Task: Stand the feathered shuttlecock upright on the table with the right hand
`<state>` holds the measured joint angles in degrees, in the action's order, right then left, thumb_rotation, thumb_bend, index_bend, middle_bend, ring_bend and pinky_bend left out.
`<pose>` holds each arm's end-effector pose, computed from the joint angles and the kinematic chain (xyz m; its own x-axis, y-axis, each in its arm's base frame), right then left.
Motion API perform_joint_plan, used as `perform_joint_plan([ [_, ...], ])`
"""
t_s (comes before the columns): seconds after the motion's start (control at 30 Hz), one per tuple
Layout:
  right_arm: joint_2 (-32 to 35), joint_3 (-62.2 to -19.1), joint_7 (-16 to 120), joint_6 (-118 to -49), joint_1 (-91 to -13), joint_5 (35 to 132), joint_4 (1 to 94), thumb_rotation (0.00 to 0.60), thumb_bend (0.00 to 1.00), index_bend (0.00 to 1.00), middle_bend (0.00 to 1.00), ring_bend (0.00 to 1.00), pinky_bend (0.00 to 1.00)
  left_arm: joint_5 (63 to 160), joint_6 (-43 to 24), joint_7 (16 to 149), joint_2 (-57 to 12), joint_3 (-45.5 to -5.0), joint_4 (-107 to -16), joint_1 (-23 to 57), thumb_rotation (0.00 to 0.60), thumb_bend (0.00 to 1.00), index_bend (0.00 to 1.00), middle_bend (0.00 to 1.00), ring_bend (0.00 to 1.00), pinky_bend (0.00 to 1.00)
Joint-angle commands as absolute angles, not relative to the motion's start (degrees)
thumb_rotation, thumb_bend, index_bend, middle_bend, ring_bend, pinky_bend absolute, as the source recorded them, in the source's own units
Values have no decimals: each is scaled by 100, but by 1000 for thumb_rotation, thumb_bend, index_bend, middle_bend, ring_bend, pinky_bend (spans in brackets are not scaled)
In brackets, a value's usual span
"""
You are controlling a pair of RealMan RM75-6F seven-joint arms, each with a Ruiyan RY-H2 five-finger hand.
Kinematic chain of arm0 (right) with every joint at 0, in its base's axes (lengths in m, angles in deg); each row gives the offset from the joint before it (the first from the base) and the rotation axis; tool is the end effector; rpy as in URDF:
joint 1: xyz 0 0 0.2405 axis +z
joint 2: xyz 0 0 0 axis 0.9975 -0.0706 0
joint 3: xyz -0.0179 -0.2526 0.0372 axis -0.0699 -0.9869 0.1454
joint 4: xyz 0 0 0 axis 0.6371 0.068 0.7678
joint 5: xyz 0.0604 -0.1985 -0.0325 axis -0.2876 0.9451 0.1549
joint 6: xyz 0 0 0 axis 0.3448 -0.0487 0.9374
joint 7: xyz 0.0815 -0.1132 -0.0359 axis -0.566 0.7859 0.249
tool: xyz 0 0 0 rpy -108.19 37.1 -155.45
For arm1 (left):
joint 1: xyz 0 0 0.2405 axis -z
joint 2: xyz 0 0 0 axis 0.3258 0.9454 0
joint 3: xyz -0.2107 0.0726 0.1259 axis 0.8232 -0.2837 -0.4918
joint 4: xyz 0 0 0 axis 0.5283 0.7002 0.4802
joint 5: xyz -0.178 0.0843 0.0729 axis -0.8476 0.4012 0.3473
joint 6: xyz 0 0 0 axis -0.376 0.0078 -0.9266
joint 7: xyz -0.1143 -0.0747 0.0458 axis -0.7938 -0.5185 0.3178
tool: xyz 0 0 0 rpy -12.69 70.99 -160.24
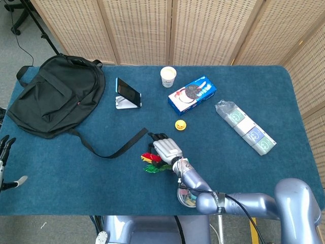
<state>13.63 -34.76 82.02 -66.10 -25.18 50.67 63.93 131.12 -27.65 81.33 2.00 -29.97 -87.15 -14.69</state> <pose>-0.0339 -0.3407 -0.0729 0.2730 -0.5652 0.7785 -0.9411 -0.3248 0.0942 -0.3132 0.1789 0.1812 0.3719 0.0383 0.9275 0.9238 0.0830 -0.3739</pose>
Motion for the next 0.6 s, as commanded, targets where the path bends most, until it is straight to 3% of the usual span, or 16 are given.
perform_joint_plan([
  [0.03, 1333, -3508, 8157, -6627, -2483, 5060, 6412, 600, 441, 442, 27, 0, 0, 13123, -2764, 8135, 199, -3005, -8715, -1468, 600, 0, 0, 0, 0, 0],
  [0.27, 1188, -3627, 8172, -6677, -2396, 5022, 6549, 600, 517, 445, 28, 0, 0, 13133, -2763, 8150, 200, -3017, -8726, -1467, 600, 0, 0, 0, 0, 0],
  [0.6, 1221, -3711, 7861, -6713, -2428, 5259, 6503, 600, 537, 634, 68, 0, 0, 13146, -2784, 8162, 192, -3028, -8729, -1473, 600, 0, 0, 0, 0, 0],
])
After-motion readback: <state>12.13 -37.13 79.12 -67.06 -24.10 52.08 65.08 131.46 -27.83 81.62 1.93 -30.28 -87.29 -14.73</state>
